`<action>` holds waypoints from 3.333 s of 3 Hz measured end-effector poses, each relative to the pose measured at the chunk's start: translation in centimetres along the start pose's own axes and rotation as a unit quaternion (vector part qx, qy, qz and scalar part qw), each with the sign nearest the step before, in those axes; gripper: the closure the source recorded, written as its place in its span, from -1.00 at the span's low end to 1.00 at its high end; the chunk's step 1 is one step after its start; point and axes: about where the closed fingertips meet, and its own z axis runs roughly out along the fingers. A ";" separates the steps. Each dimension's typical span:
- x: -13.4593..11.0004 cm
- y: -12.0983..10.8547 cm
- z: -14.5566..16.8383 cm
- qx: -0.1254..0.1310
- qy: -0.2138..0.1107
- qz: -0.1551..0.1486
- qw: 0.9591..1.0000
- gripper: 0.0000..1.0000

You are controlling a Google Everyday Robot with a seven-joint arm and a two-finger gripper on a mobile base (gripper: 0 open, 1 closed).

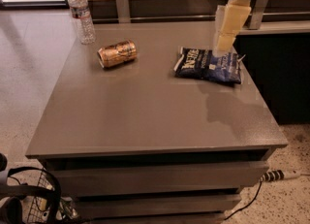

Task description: Place orange can upright

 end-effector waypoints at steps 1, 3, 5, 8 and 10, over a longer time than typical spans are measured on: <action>-3.8 -2.0 5.2 -0.027 -0.035 -0.034 0.998 -1.00; -8.4 -5.7 10.6 -0.041 -0.042 -0.071 0.996 -1.00; -9.0 -8.1 13.7 -0.044 -0.043 -0.088 0.994 -1.00; -12.5 -9.2 21.7 -0.065 -0.079 -0.121 0.987 -1.00; -15.0 -8.3 23.7 -0.118 -0.086 -0.174 0.974 -1.00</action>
Offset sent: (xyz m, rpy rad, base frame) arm 0.0615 0.1149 -0.0544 0.0278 0.0935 0.1903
